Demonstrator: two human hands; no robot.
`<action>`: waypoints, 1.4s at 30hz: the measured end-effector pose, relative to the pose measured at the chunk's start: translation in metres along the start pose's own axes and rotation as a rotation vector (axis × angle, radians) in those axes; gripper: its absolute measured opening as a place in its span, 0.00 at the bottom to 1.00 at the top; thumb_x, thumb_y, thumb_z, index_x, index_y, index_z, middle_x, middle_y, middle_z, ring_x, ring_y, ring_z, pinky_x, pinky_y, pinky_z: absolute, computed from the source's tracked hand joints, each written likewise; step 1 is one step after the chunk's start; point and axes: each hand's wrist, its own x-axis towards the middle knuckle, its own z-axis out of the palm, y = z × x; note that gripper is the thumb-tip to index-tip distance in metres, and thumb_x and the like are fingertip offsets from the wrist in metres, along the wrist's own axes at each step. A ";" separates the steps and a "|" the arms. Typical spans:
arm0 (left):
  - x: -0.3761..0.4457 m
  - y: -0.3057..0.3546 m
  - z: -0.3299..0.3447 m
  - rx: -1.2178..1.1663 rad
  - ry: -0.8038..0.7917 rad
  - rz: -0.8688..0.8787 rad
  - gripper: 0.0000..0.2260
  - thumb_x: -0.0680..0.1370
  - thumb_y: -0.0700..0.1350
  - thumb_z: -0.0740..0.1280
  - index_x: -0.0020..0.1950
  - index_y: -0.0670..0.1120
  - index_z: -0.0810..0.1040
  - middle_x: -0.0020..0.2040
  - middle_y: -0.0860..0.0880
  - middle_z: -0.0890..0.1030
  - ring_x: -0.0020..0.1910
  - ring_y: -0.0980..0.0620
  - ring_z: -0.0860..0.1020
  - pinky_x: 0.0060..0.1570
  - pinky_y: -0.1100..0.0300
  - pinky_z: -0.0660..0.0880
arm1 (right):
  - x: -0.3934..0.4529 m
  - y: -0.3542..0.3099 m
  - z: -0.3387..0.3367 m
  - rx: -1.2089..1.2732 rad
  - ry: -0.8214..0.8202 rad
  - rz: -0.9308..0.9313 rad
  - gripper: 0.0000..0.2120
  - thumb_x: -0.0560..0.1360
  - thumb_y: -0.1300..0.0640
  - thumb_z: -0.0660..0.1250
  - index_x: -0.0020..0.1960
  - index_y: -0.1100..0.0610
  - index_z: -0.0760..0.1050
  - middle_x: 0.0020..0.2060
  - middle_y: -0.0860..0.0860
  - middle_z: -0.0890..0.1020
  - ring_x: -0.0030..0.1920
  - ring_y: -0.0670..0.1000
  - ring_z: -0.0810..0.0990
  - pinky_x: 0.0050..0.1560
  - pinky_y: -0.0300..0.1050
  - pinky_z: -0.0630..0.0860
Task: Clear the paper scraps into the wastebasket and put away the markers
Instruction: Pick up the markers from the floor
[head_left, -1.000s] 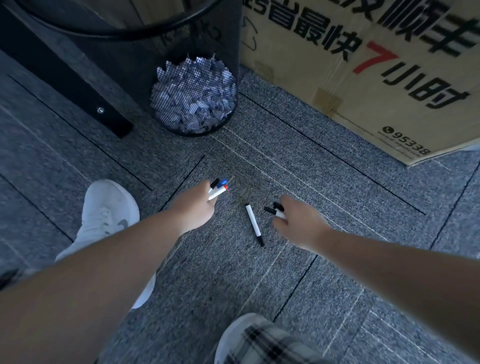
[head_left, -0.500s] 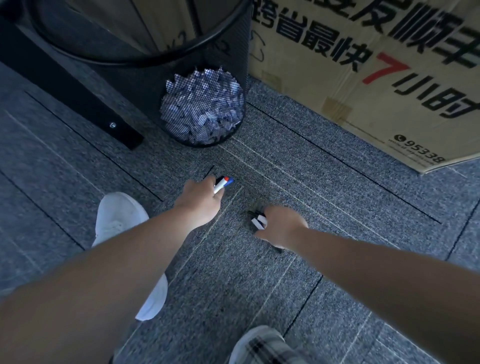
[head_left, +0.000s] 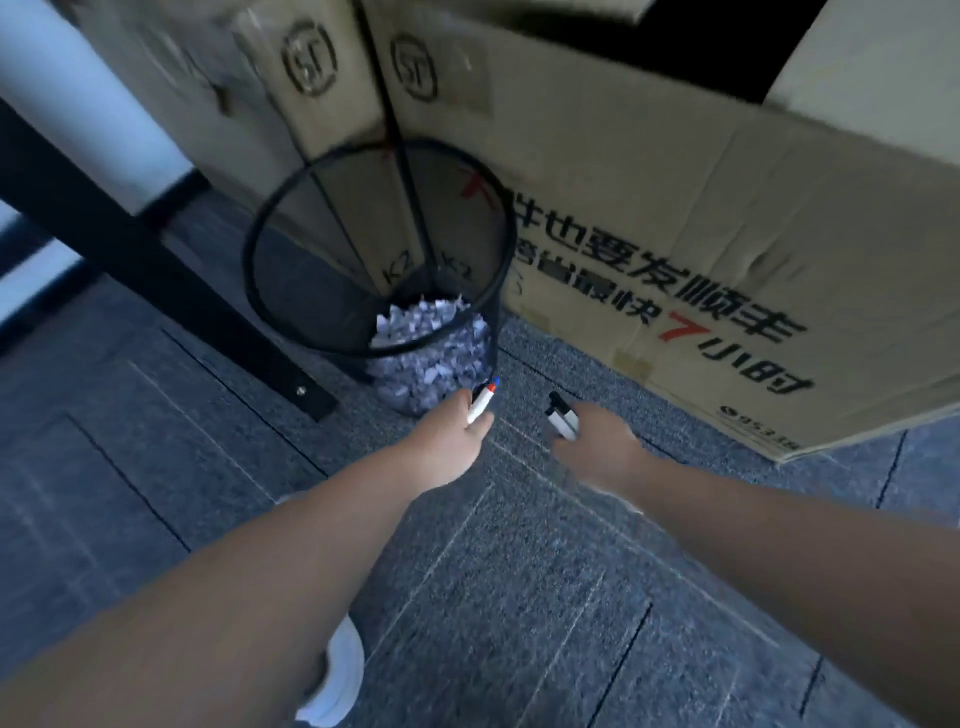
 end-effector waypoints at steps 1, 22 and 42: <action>-0.006 0.012 -0.011 -0.016 0.019 0.012 0.08 0.82 0.49 0.54 0.48 0.45 0.61 0.34 0.49 0.65 0.30 0.52 0.63 0.29 0.60 0.59 | -0.010 -0.014 -0.011 0.023 0.006 -0.035 0.08 0.78 0.57 0.60 0.55 0.59 0.68 0.37 0.53 0.70 0.31 0.52 0.68 0.29 0.44 0.64; -0.252 0.233 -0.278 -0.288 0.639 0.571 0.09 0.80 0.47 0.57 0.49 0.41 0.67 0.36 0.45 0.68 0.34 0.48 0.66 0.36 0.52 0.65 | -0.252 -0.336 -0.217 0.360 0.445 -0.662 0.17 0.79 0.53 0.58 0.32 0.54 0.61 0.27 0.48 0.65 0.27 0.47 0.62 0.28 0.40 0.61; -0.428 0.146 -0.511 -0.261 1.179 0.487 0.09 0.80 0.49 0.54 0.44 0.45 0.64 0.41 0.42 0.72 0.36 0.48 0.69 0.36 0.56 0.66 | -0.381 -0.612 -0.151 0.350 0.292 -1.067 0.15 0.79 0.51 0.55 0.38 0.58 0.68 0.30 0.54 0.72 0.28 0.47 0.71 0.34 0.43 0.63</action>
